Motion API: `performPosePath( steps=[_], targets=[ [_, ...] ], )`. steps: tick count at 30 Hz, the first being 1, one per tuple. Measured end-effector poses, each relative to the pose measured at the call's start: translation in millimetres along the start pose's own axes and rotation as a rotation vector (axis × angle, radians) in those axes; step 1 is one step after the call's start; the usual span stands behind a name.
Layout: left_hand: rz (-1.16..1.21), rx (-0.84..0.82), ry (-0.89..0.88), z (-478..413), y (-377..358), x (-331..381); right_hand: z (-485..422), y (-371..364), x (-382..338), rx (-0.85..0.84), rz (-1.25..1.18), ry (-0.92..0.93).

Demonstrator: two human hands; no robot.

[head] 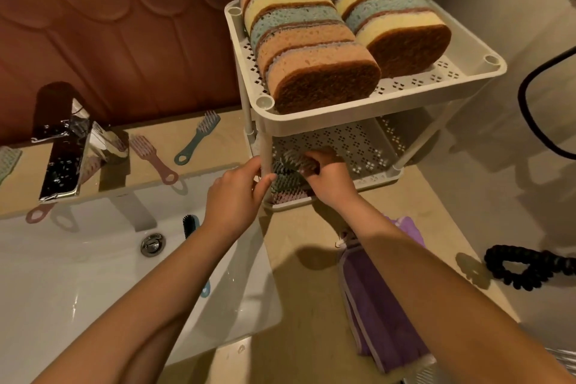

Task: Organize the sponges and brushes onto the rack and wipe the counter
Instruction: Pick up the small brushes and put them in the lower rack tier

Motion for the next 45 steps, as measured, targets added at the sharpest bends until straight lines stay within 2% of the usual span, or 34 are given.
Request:
performPosePath(
  steps=[3,9,15,19,30,38,43,45],
  targets=[
    [0.015,0.020,-0.019,1,-3,-2,-33,-14,0,-0.063,0.091,0.017],
    [0.009,0.009,-0.029,1,-6,-4,-64,-41,0,-0.151,0.098,0.044],
    [0.002,-0.033,-0.020,-1,-8,-6,-78,-49,8,-0.144,0.100,-0.004],
    [0.029,-0.041,-0.005,0,-7,-5,-77,-53,6,-0.169,0.008,-0.018],
    [0.015,-0.045,0.005,1,-10,-6,-72,-65,22,-0.201,0.010,0.050],
    [0.011,-0.044,0.008,0,-8,-3,-72,-68,33,-0.170,0.021,0.086],
    [0.037,-0.037,0.029,1,-9,-5,-35,-54,21,-0.003,-0.075,0.146],
    [0.031,-0.037,0.047,2,-10,-5,-11,-47,16,0.052,-0.145,0.112]
  ],
)
Point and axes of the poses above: each hand's wrist, its own z-axis away from the middle knuckle, its own y-axis out of the back of the hand, x = y × z, the point moved 5 cm from there along -z, towards the middle knuckle, and after that the axes turned 14 degrees about -z, right-handed, at the moved point
